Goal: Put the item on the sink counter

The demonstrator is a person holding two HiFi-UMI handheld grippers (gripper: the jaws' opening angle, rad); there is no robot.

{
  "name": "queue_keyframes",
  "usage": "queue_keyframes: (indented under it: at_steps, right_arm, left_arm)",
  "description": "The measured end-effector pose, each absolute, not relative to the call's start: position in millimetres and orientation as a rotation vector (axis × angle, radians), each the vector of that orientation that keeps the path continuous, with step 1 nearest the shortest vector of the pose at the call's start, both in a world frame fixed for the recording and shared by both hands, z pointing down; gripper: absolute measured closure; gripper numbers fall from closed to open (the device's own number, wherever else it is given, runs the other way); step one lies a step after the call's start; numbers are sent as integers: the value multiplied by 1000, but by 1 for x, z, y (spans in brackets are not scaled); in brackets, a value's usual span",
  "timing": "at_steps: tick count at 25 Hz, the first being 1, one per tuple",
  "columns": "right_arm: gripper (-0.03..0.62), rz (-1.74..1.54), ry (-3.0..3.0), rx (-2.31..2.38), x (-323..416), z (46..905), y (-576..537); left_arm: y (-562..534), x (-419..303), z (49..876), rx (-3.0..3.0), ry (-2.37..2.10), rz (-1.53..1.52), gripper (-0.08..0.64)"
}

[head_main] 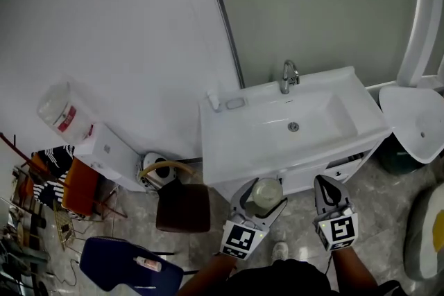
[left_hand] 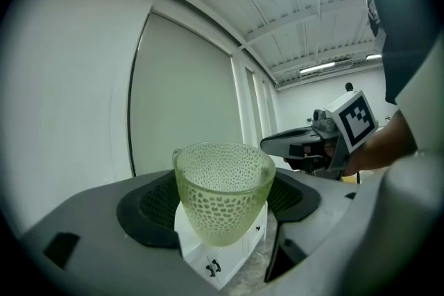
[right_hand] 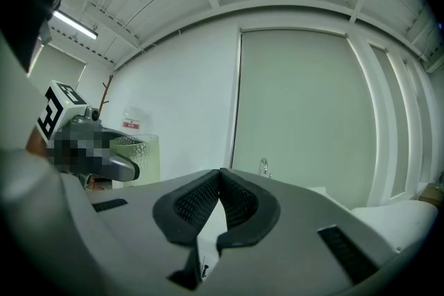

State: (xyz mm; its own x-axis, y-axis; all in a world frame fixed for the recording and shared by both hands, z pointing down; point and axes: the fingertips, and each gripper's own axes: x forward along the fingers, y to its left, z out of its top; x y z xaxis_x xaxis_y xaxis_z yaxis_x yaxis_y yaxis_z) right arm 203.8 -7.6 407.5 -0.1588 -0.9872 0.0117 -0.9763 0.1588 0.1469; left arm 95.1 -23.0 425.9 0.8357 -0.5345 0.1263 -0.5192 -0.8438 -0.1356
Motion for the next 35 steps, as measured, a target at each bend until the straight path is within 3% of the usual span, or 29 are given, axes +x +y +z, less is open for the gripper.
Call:
queue_keyframes:
  at_steps: [16,35]
  right_arm:
    - [578,-114,-2483,1788,203,415,-98]
    - [578,-173,-2616,1576,111,392,-270]
  left_arm:
    - [-126,67,435,-2822,1161,-308,169]
    - [-285,-14,452,-2819,1330,-250,169]
